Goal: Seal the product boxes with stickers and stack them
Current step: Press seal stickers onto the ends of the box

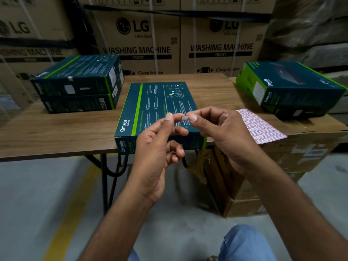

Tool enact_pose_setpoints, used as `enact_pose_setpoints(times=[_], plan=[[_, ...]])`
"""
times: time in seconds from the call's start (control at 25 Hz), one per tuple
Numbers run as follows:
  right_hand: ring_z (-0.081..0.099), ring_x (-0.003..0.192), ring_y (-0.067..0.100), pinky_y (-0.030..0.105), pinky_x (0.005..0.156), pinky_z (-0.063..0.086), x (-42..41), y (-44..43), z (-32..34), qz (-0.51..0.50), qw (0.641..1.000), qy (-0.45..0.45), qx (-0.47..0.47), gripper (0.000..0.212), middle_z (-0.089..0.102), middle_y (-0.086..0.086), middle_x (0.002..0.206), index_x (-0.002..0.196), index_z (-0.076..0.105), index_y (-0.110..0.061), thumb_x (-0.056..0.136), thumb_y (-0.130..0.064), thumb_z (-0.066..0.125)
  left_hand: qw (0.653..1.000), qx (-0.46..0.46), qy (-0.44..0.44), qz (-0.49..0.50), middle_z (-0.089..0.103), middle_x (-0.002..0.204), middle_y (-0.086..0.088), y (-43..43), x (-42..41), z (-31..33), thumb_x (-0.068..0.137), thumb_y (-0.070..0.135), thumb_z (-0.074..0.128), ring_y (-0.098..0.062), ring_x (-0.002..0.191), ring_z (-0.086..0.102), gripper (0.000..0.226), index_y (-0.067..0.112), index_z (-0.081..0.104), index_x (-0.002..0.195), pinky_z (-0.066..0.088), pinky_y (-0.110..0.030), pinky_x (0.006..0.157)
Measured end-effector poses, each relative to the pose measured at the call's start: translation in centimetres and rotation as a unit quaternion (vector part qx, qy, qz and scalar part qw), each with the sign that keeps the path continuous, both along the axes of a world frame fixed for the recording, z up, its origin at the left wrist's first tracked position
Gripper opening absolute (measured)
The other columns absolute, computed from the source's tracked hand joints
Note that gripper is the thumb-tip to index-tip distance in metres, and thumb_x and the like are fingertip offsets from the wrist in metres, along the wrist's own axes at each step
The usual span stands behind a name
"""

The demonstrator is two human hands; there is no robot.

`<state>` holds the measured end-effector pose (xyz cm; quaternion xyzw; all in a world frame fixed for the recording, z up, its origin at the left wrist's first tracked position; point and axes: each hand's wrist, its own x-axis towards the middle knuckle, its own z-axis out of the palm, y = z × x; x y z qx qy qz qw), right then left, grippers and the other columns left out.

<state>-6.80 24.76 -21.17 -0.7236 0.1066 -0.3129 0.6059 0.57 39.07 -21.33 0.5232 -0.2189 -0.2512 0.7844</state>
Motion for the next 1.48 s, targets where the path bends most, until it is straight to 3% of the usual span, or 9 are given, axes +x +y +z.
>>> enact_pose_setpoints(times=[0.16,0.44,0.76,1.0,1.12,1.2,1.32,1.4,1.48], plan=[[0.066,0.094,0.007,0.022,0.076,0.049,0.1,0.2,-0.3,-0.005,1.000,0.021,-0.005,0.007,0.078,0.000,0.100,0.099,0.076,-0.021,0.098,-0.025,0.070,1.000,-0.001,0.001,0.000,0.070,0.079,0.003,0.4,0.0,-0.2,0.106,0.039,0.052,-0.005,0.044,0.049,0.030,0.021,0.076,0.108,0.034,-0.012,0.039],[0.069,0.096,0.005,0.018,0.076,0.051,0.2,0.3,-0.5,-0.009,1.000,0.015,-0.005,0.010,0.078,-0.006,0.103,0.104,0.075,-0.024,0.098,-0.028,0.068,1.000,0.001,0.019,-0.005,0.070,0.079,0.001,0.7,0.1,-0.3,0.105,0.046,0.050,-0.005,0.044,0.049,0.037,0.021,0.076,0.108,0.034,-0.013,0.040],[0.066,0.091,0.002,0.012,0.073,0.048,0.9,0.5,-0.7,-0.008,1.000,0.005,-0.007,0.011,0.077,0.000,0.098,0.104,0.075,-0.018,0.100,-0.024,0.067,1.000,0.004,0.014,-0.003,0.070,0.078,0.002,1.0,0.2,-0.5,0.104,0.045,0.052,-0.005,0.044,0.049,0.034,0.023,0.077,0.106,0.032,-0.012,0.040],[0.062,0.085,-0.004,0.010,0.072,0.045,1.3,1.0,-1.1,-0.010,0.998,0.012,-0.062,0.019,0.071,0.000,0.092,0.109,0.071,-0.009,0.107,-0.023,0.057,1.000,0.004,0.018,-0.001,0.072,0.080,0.002,1.6,0.3,-1.3,0.105,0.044,0.051,-0.005,0.045,0.050,0.034,0.021,0.074,0.114,0.034,-0.013,0.041],[0.064,0.097,0.003,0.022,0.079,0.051,1.5,0.3,-2.3,-0.079,0.982,0.042,-0.167,0.012,0.071,-0.005,0.099,0.101,0.069,-0.023,0.104,-0.032,0.062,0.994,0.035,-0.079,0.068,0.071,0.086,0.003,2.2,1.3,-2.9,0.105,0.037,0.058,-0.005,0.053,0.053,0.026,0.022,0.077,0.113,0.039,-0.016,0.046],[0.061,0.104,0.008,0.034,0.088,0.051,1.5,-0.2,-3.4,-0.122,0.948,0.082,-0.282,0.005,0.068,-0.016,0.101,0.101,0.069,-0.030,0.101,-0.034,0.066,0.947,0.117,-0.260,0.147,0.068,0.095,0.006,3.0,3.0,-3.9,0.102,0.031,0.066,-0.003,0.067,0.055,0.016,0.027,0.077,0.113,0.045,-0.019,0.061],[0.059,0.108,0.012,0.043,0.094,0.050,1.4,-0.5,-3.9,-0.139,0.912,0.103,-0.372,0.015,0.064,-0.018,0.103,0.111,0.072,-0.031,0.096,-0.027,0.071,0.827,0.235,-0.484,0.162,0.059,0.108,0.013,3.9,5.5,-3.5,0.102,0.032,0.067,-0.007,0.096,0.054,0.013,0.033,0.075,0.112,0.042,-0.021,0.080],[0.059,0.109,0.014,0.047,0.097,0.050,1.6,-0.5,-3.8,-0.144,0.911,0.101,-0.372,0.023,0.062,-0.021,0.102,0.114,0.073,-0.031,0.091,-0.026,0.076,0.789,0.263,-0.542,0.120,0.057,0.114,0.017,3.9,7.0,-2.2,0.102,0.034,0.065,-0.011,0.117,0.047,0.011,0.037,0.073,0.108,0.039,-0.030,0.095],[0.057,0.112,0.013,0.050,0.100,0.048,1.9,-0.5,-4.0,-0.142,0.921,0.104,-0.347,0.029,0.062,-0.022,0.104,0.114,0.074,-0.033,0.087,-0.028,0.082,0.783,0.282,-0.550,0.071,0.059,0.119,0.021,3.4,8.5,-1.1,0.102,0.037,0.063,-0.012,0.128,0.042,0.010,0.041,0.071,0.104,0.036,-0.043,0.106]])
